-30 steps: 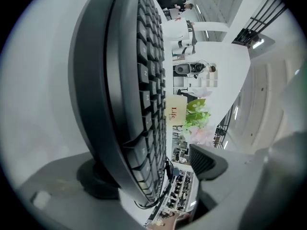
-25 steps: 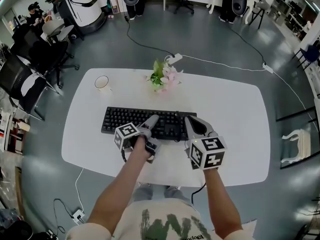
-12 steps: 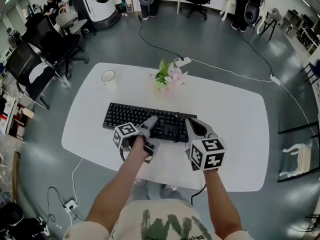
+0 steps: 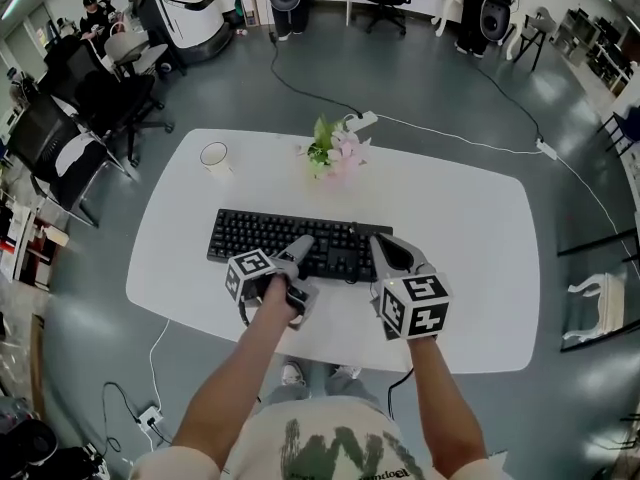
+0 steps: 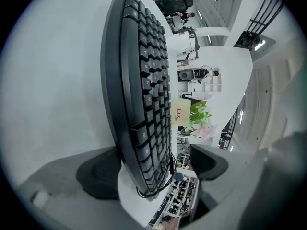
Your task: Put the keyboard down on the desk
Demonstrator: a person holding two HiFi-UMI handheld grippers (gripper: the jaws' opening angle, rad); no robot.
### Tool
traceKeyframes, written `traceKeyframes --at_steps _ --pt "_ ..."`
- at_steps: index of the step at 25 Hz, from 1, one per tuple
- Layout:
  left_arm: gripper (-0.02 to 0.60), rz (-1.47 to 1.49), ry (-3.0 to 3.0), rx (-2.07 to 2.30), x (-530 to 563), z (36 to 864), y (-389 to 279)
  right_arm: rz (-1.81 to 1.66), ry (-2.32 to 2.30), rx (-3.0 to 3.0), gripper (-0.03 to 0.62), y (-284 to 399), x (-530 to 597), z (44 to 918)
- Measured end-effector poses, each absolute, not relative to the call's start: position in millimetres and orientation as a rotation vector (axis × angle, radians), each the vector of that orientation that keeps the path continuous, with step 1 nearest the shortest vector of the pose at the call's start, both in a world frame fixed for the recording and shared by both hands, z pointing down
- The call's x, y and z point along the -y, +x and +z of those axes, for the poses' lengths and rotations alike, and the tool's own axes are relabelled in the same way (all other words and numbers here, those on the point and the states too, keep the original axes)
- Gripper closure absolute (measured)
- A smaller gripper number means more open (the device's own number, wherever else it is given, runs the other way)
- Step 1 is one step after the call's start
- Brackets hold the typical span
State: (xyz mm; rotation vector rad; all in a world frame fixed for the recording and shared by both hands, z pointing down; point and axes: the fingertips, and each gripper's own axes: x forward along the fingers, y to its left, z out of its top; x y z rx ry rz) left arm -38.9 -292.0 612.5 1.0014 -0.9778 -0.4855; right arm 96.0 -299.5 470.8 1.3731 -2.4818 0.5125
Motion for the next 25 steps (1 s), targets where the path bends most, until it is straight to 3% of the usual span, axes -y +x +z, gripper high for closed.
traceKeyframes --at_steps 19,25 --pt "0.132 -0.385 1.254 0.903 282 566 -51 0.470 1.529 2.410 0.595 85 264 448" --pt "0.220 -0.324 1.539 0.973 303 519 -64 0.410 1.573 2.429 0.595 88 268 426"
